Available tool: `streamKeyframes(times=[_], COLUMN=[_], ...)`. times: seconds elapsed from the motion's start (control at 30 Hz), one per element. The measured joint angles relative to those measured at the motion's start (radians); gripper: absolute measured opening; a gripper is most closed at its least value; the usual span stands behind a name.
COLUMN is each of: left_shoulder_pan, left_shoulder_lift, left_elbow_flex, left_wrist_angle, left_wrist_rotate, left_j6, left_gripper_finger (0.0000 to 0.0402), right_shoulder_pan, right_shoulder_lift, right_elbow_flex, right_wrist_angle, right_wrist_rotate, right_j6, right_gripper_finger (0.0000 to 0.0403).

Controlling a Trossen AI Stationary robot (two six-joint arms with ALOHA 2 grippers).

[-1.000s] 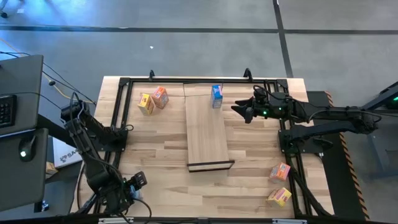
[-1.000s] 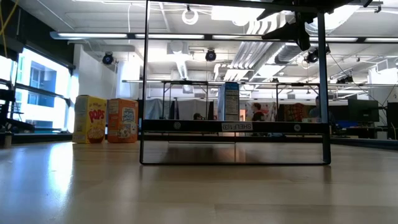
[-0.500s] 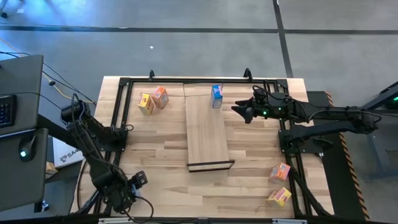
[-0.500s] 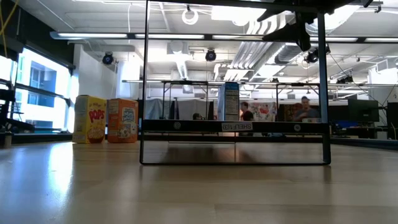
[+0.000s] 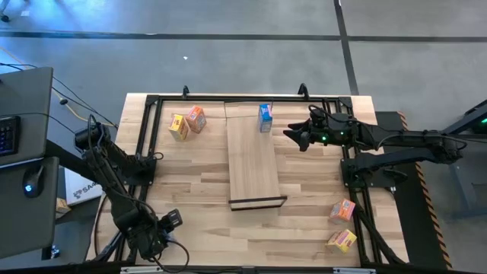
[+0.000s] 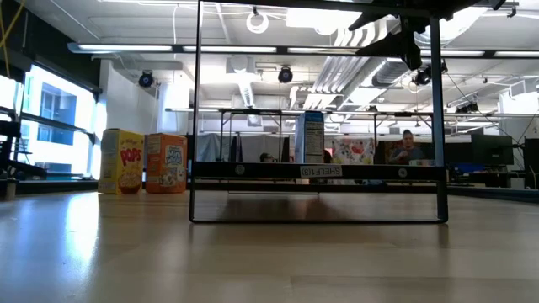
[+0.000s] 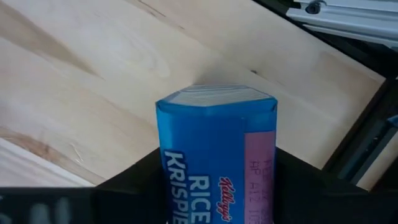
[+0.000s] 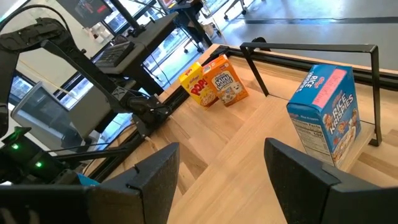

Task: Stack cereal on shelf
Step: Put the blue cereal box on the shelf aligned with the other blue cereal box

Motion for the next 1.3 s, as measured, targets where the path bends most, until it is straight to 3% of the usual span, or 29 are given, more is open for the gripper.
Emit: streamKeyframes(times=[0.27,0.5,0.6,0.67,0.77,0.83,0.93,1.07,1.3], left_shoulder_pan=[0.045,0.172,0.252,0.322,0.457,0.564,0.716,0.883,1.099], left_shoulder_lift=[-0.003,-0.105,-0.18,-0.221,-0.25,-0.247,-0.21,-0.11,0.141], left_elbow_flex=[0.056,0.226,0.323,0.393,0.496,0.54,0.563,0.576,0.725], left_wrist_angle=[-0.099,-0.411,-0.578,-0.631,-0.582,-0.494,-0.317,-0.143,-0.148], left_wrist_rotate=[0.008,-0.011,-0.102,-0.215,-0.364,-0.392,-0.39,-0.379,-0.232], left_j6=[-0.086,-0.217,-0.286,-0.344,-0.399,-0.376,-0.344,-0.449,-0.543], left_gripper_finger=[0.0157,0.0154,0.0154,0.0154,0.0154,0.0154,0.0154,0.0154,0.0154], right_shoulder_pan=[0.0,0.0,0.0,0.0,0.0,0.0,0.0,0.0,0.0], right_shoulder_lift=[0.0,0.0,0.0,0.0,0.0,0.0,0.0,0.0,0.0], right_elbow_flex=[0.0,0.0,0.0,0.0,0.0,0.0,0.0,0.0,0.0], right_wrist_angle=[-0.001,-0.03,-0.057,-0.074,-0.09,-0.089,-0.089,-0.088,-0.085], right_wrist_rotate=[0.0,0.0,0.0,0.0,0.0,0.0,0.0,0.007,0.022], right_j6=[0.0,-0.011,-0.011,-0.01,-0.009,-0.008,-0.008,0.02,0.071], right_gripper_finger=[0.0229,0.0229,0.0229,0.0229,0.0229,0.0229,0.0229,0.0229,0.0229])
